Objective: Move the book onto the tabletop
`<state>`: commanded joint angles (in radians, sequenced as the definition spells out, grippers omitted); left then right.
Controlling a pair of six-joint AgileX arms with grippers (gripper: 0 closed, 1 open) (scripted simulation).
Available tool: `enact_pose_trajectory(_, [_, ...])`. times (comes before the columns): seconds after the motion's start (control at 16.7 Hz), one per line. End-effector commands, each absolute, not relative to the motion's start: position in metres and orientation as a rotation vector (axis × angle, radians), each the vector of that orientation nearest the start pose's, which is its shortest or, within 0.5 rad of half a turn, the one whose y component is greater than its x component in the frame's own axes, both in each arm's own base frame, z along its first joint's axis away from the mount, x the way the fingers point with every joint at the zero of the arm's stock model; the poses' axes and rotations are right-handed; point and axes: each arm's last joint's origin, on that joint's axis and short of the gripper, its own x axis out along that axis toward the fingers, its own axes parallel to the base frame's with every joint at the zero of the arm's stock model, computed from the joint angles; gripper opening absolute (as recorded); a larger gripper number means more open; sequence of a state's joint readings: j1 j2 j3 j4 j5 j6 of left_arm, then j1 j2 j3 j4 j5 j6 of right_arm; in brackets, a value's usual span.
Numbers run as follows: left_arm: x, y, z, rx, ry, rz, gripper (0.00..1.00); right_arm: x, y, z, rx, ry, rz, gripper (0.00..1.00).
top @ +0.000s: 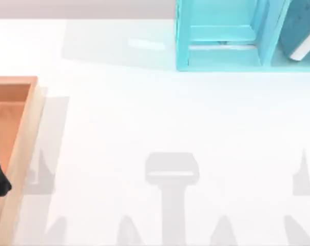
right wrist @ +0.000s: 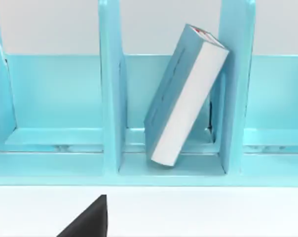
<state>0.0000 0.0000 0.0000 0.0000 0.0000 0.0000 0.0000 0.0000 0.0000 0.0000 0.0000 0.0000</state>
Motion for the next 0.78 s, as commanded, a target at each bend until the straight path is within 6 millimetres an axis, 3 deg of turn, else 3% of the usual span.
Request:
enact_pose_trajectory(0.24, [0.106,-0.001,0.16,0.0,0.0,0.0,1.0,0.107,-0.002,0.166,0.008,-0.013,-0.003,1.0])
enact_pose_trajectory(0.48, [0.106,-0.001,0.16,0.0,0.0,0.0,1.0,0.117,-0.003,0.195,0.049,-0.054,-0.005,1.0])
enact_pose_trajectory(0.6, [0.106,-0.001,0.16,0.0,0.0,0.0,1.0,0.131,-0.004,0.212,0.079,-0.055,-0.001,1.0])
enact_pose_trajectory(0.78, [0.106,-0.001,0.16,0.0,0.0,0.0,1.0,0.169,-0.006,0.227,0.13,-0.021,0.01,1.0])
